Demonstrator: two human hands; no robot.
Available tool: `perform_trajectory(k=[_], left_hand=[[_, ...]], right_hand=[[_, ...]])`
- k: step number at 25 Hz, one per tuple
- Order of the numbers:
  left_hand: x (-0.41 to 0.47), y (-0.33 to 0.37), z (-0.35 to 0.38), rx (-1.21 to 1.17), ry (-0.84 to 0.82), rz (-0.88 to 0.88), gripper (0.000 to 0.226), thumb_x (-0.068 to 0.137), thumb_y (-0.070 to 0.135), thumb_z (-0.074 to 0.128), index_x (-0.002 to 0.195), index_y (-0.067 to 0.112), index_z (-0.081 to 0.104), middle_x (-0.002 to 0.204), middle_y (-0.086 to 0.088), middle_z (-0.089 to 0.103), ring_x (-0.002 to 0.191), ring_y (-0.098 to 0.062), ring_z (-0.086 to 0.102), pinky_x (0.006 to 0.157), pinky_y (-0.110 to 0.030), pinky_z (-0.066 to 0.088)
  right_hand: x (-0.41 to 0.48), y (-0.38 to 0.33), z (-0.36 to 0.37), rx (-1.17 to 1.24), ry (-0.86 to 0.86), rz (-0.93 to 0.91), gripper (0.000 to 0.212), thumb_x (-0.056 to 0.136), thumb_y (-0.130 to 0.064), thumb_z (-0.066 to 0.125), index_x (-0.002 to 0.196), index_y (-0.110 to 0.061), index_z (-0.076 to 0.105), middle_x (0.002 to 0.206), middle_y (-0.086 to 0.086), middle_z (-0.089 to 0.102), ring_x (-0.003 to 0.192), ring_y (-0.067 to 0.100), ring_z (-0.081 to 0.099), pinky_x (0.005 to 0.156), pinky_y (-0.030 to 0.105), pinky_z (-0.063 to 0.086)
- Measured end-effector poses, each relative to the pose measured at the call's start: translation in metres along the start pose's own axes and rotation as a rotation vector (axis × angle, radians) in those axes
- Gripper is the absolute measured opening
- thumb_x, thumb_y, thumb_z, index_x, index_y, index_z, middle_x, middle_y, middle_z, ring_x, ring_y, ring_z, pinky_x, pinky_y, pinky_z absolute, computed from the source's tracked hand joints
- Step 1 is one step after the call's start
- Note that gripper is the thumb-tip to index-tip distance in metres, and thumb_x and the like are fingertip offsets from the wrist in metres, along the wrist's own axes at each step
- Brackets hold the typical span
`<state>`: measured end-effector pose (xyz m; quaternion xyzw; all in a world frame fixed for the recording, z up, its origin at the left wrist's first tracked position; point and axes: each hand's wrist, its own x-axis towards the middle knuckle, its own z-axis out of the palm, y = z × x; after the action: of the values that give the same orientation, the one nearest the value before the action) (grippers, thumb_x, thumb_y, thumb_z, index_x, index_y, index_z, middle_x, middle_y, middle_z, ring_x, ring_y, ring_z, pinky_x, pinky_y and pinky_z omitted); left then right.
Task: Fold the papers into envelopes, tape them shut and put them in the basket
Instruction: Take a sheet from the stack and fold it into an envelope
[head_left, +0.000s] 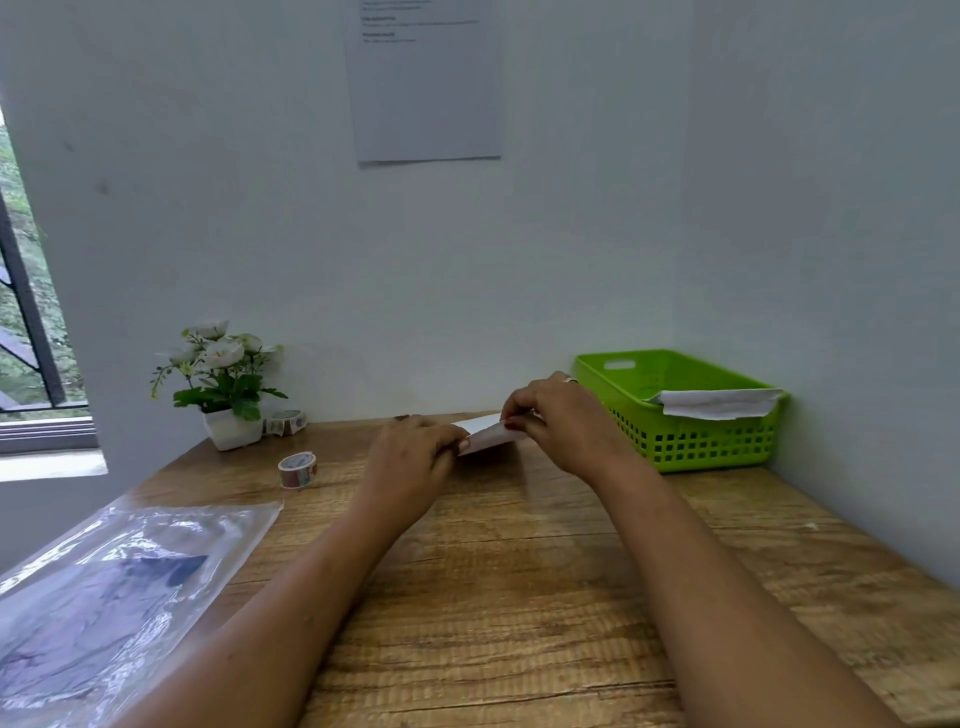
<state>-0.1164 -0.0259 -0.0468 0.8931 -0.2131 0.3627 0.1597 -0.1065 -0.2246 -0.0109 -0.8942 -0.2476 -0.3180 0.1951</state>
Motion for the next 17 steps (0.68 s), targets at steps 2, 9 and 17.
perform_trajectory(k=[2, 9, 17], left_hand=[[0.0, 0.009, -0.004, 0.105, 0.077, 0.046, 0.026, 0.092, 0.025, 0.051, 0.113, 0.02, 0.067, 0.098, -0.003, 0.069, 0.095, -0.021, 0.059, 0.088, -0.036, 0.039], [0.009, 0.035, -0.015, -0.218, 0.293, -0.102, 0.015, 0.093, 0.006, 0.051, 0.094, 0.01, 0.065, 0.075, 0.0, 0.063, 0.062, -0.013, 0.053, 0.058, -0.027, 0.043], [0.043, -0.013, -0.02, -0.864, 0.247, -0.929, 0.026, 0.1, 0.016, 0.041, 0.115, 0.006, 0.059, 0.098, -0.012, 0.061, 0.084, -0.025, 0.056, 0.074, -0.037, 0.046]], right_hand=[[0.001, -0.006, -0.002, -0.007, 0.024, -0.05, 0.014, 0.089, -0.027, 0.06, 0.096, -0.024, 0.073, 0.091, -0.001, 0.068, 0.096, 0.02, 0.051, 0.079, 0.032, 0.043], [0.006, 0.003, -0.001, 0.324, 0.341, 0.057, 0.015, 0.087, -0.035, 0.062, 0.097, -0.024, 0.064, 0.082, -0.006, 0.055, 0.087, 0.012, 0.05, 0.076, 0.029, 0.041], [0.001, 0.038, 0.015, 0.778, 0.12, 0.733, 0.069, 0.091, -0.05, 0.052, 0.148, -0.027, 0.021, 0.152, 0.01, 0.026, 0.137, 0.028, 0.032, 0.109, 0.038, 0.03]])
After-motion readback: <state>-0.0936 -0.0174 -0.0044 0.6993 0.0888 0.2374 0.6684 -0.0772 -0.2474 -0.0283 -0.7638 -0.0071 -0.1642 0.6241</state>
